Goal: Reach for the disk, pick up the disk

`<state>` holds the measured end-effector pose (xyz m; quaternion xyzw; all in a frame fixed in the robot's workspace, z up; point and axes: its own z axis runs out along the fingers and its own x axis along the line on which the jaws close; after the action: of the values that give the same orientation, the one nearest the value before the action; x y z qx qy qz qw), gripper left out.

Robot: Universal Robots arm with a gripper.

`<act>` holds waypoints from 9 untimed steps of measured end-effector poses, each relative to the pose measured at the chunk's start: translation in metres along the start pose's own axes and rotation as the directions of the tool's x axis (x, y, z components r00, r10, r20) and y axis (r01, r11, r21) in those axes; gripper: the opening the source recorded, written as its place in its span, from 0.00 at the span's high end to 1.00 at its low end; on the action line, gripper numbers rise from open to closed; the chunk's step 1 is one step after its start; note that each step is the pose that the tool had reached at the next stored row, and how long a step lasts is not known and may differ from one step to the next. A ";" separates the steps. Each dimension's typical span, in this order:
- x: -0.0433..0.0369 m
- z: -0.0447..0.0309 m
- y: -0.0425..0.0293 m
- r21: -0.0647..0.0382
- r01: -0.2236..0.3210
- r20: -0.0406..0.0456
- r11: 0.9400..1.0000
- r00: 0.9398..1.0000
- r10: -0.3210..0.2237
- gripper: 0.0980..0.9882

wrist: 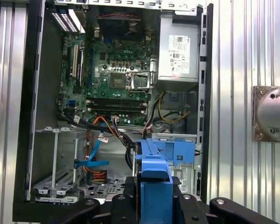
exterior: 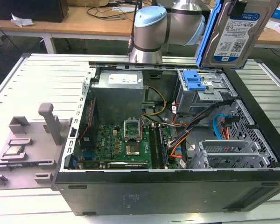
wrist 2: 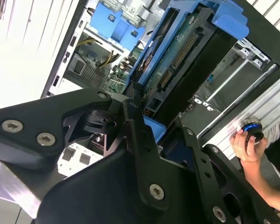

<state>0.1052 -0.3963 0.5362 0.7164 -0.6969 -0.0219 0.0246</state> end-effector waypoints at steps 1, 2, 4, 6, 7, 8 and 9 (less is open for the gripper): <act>0.0020 0.0001 0.0002 0.000 0.000 0.000 1.000 1.000 0.000 0.70; 0.0035 0.0002 0.0003 0.000 0.000 0.000 1.000 1.000 0.000 0.70; 0.0074 0.0004 0.0005 0.000 0.000 0.000 1.000 1.000 0.000 0.70; 0.0090 0.0004 0.0006 0.000 0.000 0.000 1.000 1.000 0.000 0.70; 0.0108 0.0005 0.0007 0.000 0.000 0.000 1.000 1.000 0.000 0.70; 0.0120 0.0006 0.0008 0.000 0.000 0.000 1.000 1.000 0.000 0.70; 0.0137 0.0007 0.0009 0.000 0.000 0.000 1.000 1.000 0.000 0.70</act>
<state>0.1047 -0.4100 0.5356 0.7164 -0.6969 -0.0219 0.0246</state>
